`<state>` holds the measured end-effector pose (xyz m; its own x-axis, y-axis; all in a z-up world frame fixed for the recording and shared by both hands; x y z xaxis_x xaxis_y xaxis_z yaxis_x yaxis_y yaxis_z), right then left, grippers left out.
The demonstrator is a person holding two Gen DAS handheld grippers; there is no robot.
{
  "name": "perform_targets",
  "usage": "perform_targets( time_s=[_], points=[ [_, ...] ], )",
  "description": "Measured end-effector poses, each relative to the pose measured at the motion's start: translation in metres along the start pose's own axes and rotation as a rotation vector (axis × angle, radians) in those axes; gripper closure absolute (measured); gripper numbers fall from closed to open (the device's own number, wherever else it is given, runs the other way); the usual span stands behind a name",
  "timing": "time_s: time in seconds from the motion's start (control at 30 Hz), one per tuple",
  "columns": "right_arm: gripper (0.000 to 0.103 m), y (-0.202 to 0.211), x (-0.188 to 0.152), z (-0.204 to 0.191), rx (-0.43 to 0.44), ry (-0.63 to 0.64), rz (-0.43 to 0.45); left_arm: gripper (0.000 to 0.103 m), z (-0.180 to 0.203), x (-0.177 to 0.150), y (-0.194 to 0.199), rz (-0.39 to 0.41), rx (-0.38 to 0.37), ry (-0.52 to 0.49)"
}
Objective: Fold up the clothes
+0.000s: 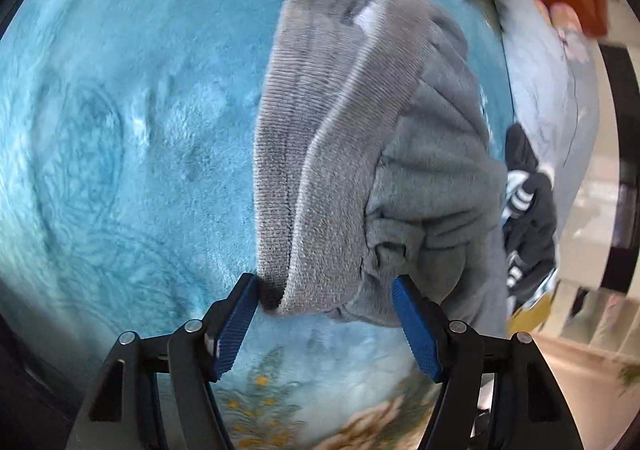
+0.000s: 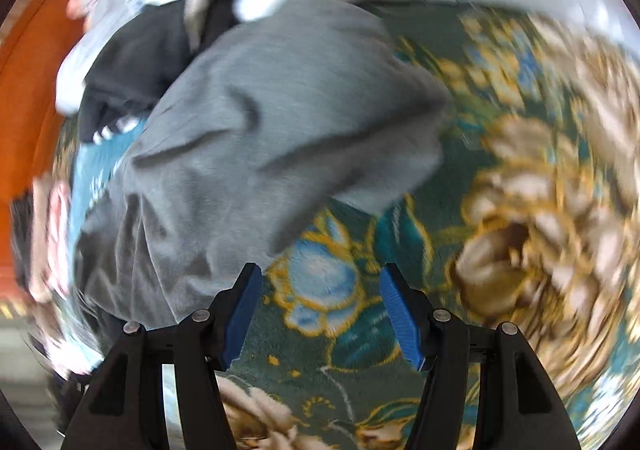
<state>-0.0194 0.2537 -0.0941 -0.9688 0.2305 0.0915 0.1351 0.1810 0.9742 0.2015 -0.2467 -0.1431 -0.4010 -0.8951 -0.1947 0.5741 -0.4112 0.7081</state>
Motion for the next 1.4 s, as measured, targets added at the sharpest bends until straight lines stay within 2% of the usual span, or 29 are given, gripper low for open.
perform_targets(
  time_s=[0.07,0.17,0.23,0.27,0.3,0.33,0.4,0.47,0.57,0.67,0.77,0.8,0.87,0.93,1.0,1.13,1.2,1.3,1.37,1.4],
  points=[
    [0.040,-0.002,0.006,0.005,0.055,-0.067,0.016,0.032,-0.008,0.000,0.000,0.020,-0.030,0.067],
    [0.040,-0.006,0.016,0.013,0.138,-0.166,0.040,0.043,-0.010,-0.003,0.002,0.032,-0.034,0.101],
    [0.040,-0.011,0.020,0.016,0.140,-0.217,0.043,0.061,-0.012,-0.005,0.003,0.033,-0.039,0.122],
    [0.042,-0.014,0.021,0.018,0.132,-0.240,0.042,0.065,-0.012,-0.006,0.004,0.034,-0.042,0.129],
    [0.048,-0.017,0.022,0.020,0.124,-0.265,0.042,0.069,-0.012,-0.006,0.005,0.037,-0.047,0.132],
    [0.056,-0.019,0.022,0.022,0.117,-0.287,0.041,0.077,-0.011,-0.006,0.007,0.042,-0.049,0.130],
    [0.088,-0.019,0.024,0.024,0.104,-0.326,0.037,0.085,-0.002,-0.005,0.016,0.060,-0.032,0.078],
    [0.098,-0.011,0.029,0.023,0.082,-0.324,0.054,0.088,0.013,-0.001,0.029,0.081,-0.014,0.007],
    [0.101,0.017,0.042,0.017,0.020,-0.276,0.112,0.092,0.053,0.013,0.058,0.130,-0.016,-0.148],
    [0.102,0.058,0.058,0.019,0.031,-0.279,0.201,0.093,0.106,0.033,0.087,0.177,-0.045,-0.318],
    [0.102,0.100,0.069,0.019,0.031,-0.263,0.285,0.095,0.161,0.048,0.119,0.217,-0.128,-0.459],
    [0.102,0.121,0.070,0.017,0.028,-0.258,0.333,0.103,0.174,0.053,0.132,0.230,-0.163,-0.496],
    [0.102,0.164,0.069,0.021,0.015,-0.249,0.429,0.103,0.183,0.059,0.168,0.284,-0.223,-0.567],
    [0.102,0.204,0.058,0.032,-0.030,-0.233,0.514,0.103,0.169,0.071,0.192,0.337,-0.211,-0.588],
    [0.102,0.234,0.037,0.052,-0.117,-0.212,0.554,0.103,0.150,0.079,0.196,0.335,-0.184,-0.557],
    [0.102,0.193,0.006,0.091,-0.217,-0.273,0.428,0.103,0.108,0.078,0.159,0.219,-0.075,-0.520],
    [0.102,0.168,-0.006,0.109,-0.255,-0.315,0.358,0.103,0.085,0.063,0.131,0.154,-0.039,-0.511],
    [0.102,0.133,-0.017,0.124,-0.301,-0.359,0.280,0.101,0.064,0.044,0.098,0.111,0.019,-0.503],
    [0.102,0.123,-0.022,0.126,-0.316,-0.353,0.258,0.098,0.045,0.034,0.078,0.059,0.049,-0.462],
    [0.102,0.121,-0.022,0.124,-0.325,-0.343,0.254,0.089,0.037,0.028,0.070,0.034,0.057,-0.437]
  ],
)
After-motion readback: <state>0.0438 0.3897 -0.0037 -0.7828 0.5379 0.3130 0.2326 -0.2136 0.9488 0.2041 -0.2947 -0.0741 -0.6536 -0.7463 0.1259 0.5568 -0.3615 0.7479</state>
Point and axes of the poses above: each gripper's, at about its wrist camera, not at the fingertips, and y roughly against the way its jaws point, z to its right, x to its top, the point moved 1 cm from there along -y, roughly the way its jaws point, and after that the axes turned 9 degrees about -x, right-handed, at the moved point
